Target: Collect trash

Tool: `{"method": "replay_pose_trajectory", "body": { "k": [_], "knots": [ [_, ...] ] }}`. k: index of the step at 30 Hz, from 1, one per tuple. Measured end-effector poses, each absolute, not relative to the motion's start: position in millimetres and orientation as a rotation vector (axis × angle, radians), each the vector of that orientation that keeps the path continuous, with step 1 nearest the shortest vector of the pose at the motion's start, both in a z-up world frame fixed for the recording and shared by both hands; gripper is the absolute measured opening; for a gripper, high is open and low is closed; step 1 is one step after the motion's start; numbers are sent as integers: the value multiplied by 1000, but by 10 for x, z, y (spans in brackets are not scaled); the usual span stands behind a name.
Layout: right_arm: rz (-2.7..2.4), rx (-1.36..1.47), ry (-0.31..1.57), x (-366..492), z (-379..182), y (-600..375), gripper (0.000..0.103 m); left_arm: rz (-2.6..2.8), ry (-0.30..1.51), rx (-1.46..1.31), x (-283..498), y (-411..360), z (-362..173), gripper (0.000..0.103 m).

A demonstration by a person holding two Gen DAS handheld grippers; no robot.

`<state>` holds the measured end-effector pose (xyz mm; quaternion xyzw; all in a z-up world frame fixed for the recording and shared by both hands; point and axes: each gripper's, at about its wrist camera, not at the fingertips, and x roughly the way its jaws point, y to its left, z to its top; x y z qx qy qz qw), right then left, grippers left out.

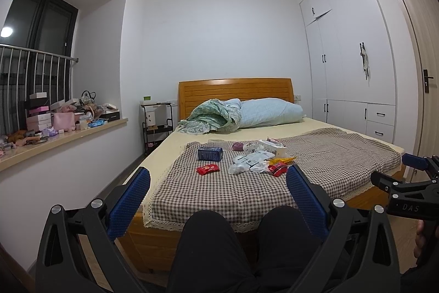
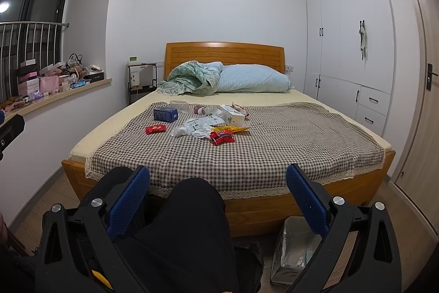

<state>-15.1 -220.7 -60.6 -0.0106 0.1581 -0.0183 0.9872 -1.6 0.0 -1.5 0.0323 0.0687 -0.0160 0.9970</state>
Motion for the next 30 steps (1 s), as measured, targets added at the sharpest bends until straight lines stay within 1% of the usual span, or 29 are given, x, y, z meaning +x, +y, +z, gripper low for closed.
{"method": "replay_pose_trajectory", "body": {
  "k": [18, 30],
  "knots": [
    [-34, -21, 329, -126, -622, -2215, 95, -29, 155, 71, 55, 16, -58, 96],
    [-46, 13, 370, 197, -674, -2286, 95, 42, 204, 63, 458, 159, -205, 96]
  ]
}}
